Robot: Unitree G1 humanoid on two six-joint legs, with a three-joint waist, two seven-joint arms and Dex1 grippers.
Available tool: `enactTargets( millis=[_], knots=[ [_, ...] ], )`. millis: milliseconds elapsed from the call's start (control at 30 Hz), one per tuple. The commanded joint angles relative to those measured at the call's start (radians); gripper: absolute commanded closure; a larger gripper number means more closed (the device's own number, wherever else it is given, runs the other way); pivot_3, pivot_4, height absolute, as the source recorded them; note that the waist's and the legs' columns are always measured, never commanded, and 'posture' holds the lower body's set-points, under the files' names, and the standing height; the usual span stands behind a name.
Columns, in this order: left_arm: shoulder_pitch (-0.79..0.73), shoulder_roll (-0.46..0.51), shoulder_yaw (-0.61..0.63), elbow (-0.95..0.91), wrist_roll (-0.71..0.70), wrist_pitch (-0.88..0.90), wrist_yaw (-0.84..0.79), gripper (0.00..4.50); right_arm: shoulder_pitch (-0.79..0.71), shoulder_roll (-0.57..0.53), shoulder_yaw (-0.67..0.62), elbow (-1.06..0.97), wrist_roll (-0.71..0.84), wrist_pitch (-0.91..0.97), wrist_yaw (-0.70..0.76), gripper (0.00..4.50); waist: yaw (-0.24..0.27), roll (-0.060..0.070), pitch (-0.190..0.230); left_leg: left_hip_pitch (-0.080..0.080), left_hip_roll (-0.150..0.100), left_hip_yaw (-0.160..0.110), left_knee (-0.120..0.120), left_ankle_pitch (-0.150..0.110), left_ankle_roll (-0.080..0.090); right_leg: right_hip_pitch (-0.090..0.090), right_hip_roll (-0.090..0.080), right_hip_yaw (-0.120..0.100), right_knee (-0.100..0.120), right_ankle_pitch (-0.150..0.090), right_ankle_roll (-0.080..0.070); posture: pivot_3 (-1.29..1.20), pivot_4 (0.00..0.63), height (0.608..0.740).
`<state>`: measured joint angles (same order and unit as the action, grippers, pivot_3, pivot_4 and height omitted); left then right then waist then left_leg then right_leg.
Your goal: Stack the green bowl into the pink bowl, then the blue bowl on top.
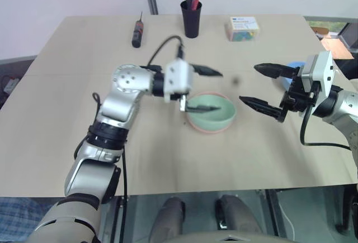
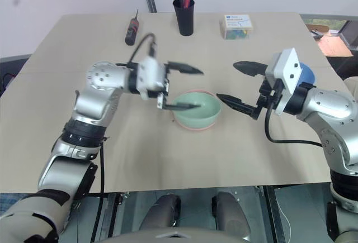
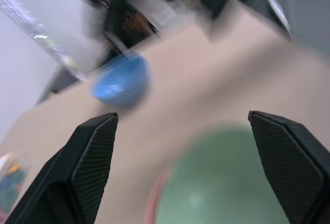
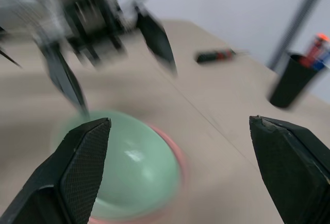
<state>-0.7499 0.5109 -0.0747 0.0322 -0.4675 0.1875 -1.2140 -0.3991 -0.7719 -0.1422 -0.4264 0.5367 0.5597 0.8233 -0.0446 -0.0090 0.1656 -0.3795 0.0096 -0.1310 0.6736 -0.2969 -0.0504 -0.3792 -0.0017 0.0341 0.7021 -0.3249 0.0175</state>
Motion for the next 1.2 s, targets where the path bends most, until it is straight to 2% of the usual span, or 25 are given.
enactTargets(
  millis=[33, 300, 400, 667, 767, 967, 1000, 1033, 1067, 1200],
  knots=[
    [0.073, 0.026, 0.138, -0.106, -0.148, 0.172, 0.107, 0.12, -0.049, -0.051, 0.04, 0.107, -0.14, -0.068, -0.024, 0.0, 0.0, 0.0, 0.0, 0.0, 0.0, 0.0, 0.0, 0.0, 0.0, 0.0, 0.0, 0.0, 0.001, 0.0, 0.0, 0.0, 0.15, 0.74],
    [0.27, 0.118, 0.312, -0.251, -0.343, 0.353, 0.148, 0.12, -0.178, -0.096, 0.171, 0.48, -0.394, -0.211, -0.025, 0.0, 0.003, 0.0, 0.0, 0.0, 0.0, 0.001, 0.002, 0.0, 0.0, -0.001, -0.001, 0.002, 0.002, 0.0, 0.0, 0.0, 0.15, 0.74],
    [0.363, 0.185, 0.386, -0.285, -0.376, 0.361, 0.111, 0.12, -0.271, -0.071, 0.222, 0.674, -0.458, -0.238, -0.015, 0.0, 0.0, 0.001, 0.0, 0.0, 0.0, 0.003, 0.002, 0.0, 0.0, -0.001, -0.001, 0.004, 0.002, 0.0, 0.0, 0.0, 0.15, 0.74],
    [0.532, 0.279, 0.532, -0.293, -0.424, 0.365, 0.059, 0.12, -0.46, -0.014, 0.312, 1.148, -0.591, -0.397, 0.026, 0.0, -0.001, 0.002, 0.002, 0.002, 0.001, 0.008, -0.001, 0.0, 0.0, -0.003, -0.001, 0.008, 0.002, 0.0, 0.0, 0.0, 0.15, 0.74],
    [0.59, 0.294, 0.575, -0.302, -0.402, 0.314, 0.035, 0.0, -0.517, 0.021, 0.322, 1.298, -0.629, -0.457, 0.013, 0.82, 0.0, 0.003, 0.003, 0.0, 0.001, 0.007, -0.001, 0.0, 0.0, -0.005, -0.001, 0.007, 0.001, 0.0, 0.0, 0.0, 0.15, 0.74],
    [0.631, 0.295, 0.617, -0.341, -0.427, 0.291, 0.037, 0.0, -0.562, 0.037, 0.33, 1.42, -0.676, -0.546, 0.036, 3.29, 0.001, 0.003, 0.003, 0.0, 0.001, 0.008, -0.002, 0.0, 0.0, -0.005, -0.006, 0.008, 0.002, 0.0, 0.0, 0.0, 0.15, 0.74],
    [0.635, 0.289, 0.622, -0.347, -0.439, 0.294, 0.042, 0.0, -0.567, 0.038, 0.329, 1.432, -0.681, -0.555, 0.035, 3.67, 0.0, 0.003, 0.003, 0.0, 0.001, 0.008, -0.002, 0.0, 0.0, -0.005, -0.006, 0.008, 0.002, 0.0, 0.0, 0.0, 0.15, 0.74],
    [0.637, 0.283, 0.626, -0.351, -0.45, 0.299, 0.05, 0.0, -0.572, 0.039, 0.328, 1.441, -0.687, -0.563, 0.033, 3.79, 0.0, 0.003, 0.003, 0.0, 0.001, 0.008, -0.002, 0.0, 0.0, -0.005, -0.006, 0.008, 0.002, 0.0, 0.0, 0.0, 0.15, 0.74],
    [0.642, 0.279, 0.626, -0.353, -0.451, 0.296, 0.053, 0.0, -0.575, 0.039, 0.327, 1.448, -0.692, -0.573, 0.032, 4.4, -0.001, 0.003, 0.003, 0.0, 0.001, 0.009, -0.001, 0.0, 0.0, -0.005, -0.006, 0.008, 0.003, 0.0, 0.0, 0.0, 0.15, 0.74],
    [0.672, 0.273, 0.613, -0.349, -0.432, 0.269, 0.041, 0.0, -0.573, 0.037, 0.348, 1.452, -0.735, -0.643, 0.013, 4.47, -0.002, 0.003, 0.003, 0.001, 0.001, 0.009, -0.001, 0.0, 0.0, -0.005, -0.006, 0.009, 0.004, 0.0, 0.0, 0.0, 0.15, 0.74]
  ],
)
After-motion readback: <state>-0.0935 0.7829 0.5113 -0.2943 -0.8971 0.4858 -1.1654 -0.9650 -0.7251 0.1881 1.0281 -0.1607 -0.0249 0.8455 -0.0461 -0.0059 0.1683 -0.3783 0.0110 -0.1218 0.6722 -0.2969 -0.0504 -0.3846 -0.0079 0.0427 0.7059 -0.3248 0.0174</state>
